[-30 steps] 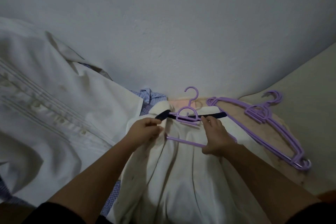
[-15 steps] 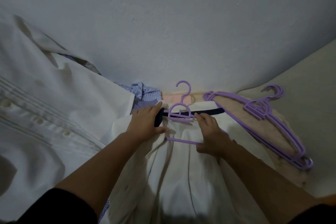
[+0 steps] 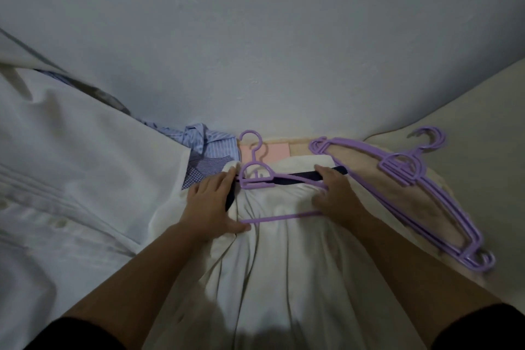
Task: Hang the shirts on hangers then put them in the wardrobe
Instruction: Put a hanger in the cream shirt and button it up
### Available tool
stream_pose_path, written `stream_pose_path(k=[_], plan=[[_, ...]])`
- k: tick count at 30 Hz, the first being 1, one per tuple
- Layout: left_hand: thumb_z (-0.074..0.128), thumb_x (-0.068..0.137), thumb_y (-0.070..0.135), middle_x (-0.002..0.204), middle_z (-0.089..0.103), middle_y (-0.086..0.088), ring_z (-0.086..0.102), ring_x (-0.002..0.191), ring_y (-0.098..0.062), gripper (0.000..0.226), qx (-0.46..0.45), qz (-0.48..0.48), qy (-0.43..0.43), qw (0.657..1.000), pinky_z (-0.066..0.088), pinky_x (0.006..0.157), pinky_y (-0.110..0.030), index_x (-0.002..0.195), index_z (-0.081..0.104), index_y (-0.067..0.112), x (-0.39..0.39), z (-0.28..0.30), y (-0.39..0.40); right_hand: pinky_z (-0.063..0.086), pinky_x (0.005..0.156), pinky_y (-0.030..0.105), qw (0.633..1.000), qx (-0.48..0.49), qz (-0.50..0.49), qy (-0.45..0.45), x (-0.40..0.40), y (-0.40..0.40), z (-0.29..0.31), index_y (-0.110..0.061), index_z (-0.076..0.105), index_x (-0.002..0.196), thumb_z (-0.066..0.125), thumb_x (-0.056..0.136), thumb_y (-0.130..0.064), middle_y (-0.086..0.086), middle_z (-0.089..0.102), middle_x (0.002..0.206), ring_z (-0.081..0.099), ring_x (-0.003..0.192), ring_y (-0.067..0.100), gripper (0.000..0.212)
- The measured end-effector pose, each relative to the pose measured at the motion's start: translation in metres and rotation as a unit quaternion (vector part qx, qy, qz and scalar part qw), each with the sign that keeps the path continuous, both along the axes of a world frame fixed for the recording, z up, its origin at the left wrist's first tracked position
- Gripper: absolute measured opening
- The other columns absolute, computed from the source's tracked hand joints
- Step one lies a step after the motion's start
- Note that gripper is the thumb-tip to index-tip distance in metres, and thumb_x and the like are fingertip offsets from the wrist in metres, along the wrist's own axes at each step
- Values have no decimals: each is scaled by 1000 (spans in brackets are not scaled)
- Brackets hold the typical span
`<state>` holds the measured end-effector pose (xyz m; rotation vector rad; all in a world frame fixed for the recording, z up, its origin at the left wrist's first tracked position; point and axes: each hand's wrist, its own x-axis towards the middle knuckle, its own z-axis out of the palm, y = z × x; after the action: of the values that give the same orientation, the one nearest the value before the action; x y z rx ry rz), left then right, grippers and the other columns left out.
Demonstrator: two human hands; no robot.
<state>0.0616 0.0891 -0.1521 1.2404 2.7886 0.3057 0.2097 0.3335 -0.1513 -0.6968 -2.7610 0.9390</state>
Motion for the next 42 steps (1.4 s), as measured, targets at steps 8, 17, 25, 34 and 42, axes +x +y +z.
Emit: stream_pose_path(k=[8,17,25,34,42], plan=[[38,43,90,154,28,0,27,137,-23,130,-9,-23,-17,1000,18,105,-40,153,11,27,-17,-8,-1,33,103,38,986,25,-146,-71,-3,46,-16,-2,48,131,51,87,-12,18,51,131,47,121,36,46],[43,49,88,151,34,-3,33,134,-27,125,5,-33,-5,999,22,105,-45,153,18,23,-17,-10,-1,38,98,37,990,67,-122,-34,-6,58,-8,-8,57,124,52,89,-12,14,61,122,54,113,33,36],[55,56,79,153,32,-2,30,136,-26,118,-33,-47,40,998,23,107,-44,154,17,24,-12,14,4,32,86,19,969,-63,-209,116,5,51,37,-5,56,121,47,89,5,11,58,115,52,111,27,35],[67,59,76,150,33,1,31,135,-22,119,-4,6,69,998,24,103,-38,153,19,22,5,54,15,38,51,12,946,-171,-192,197,8,11,93,-14,53,118,48,89,4,1,52,78,48,60,10,34],[34,39,85,152,31,0,28,135,-23,131,8,17,30,999,22,104,-38,153,20,21,-2,43,16,45,88,31,994,-27,-81,63,18,7,40,-12,59,123,50,95,-17,1,60,105,58,96,20,30]])
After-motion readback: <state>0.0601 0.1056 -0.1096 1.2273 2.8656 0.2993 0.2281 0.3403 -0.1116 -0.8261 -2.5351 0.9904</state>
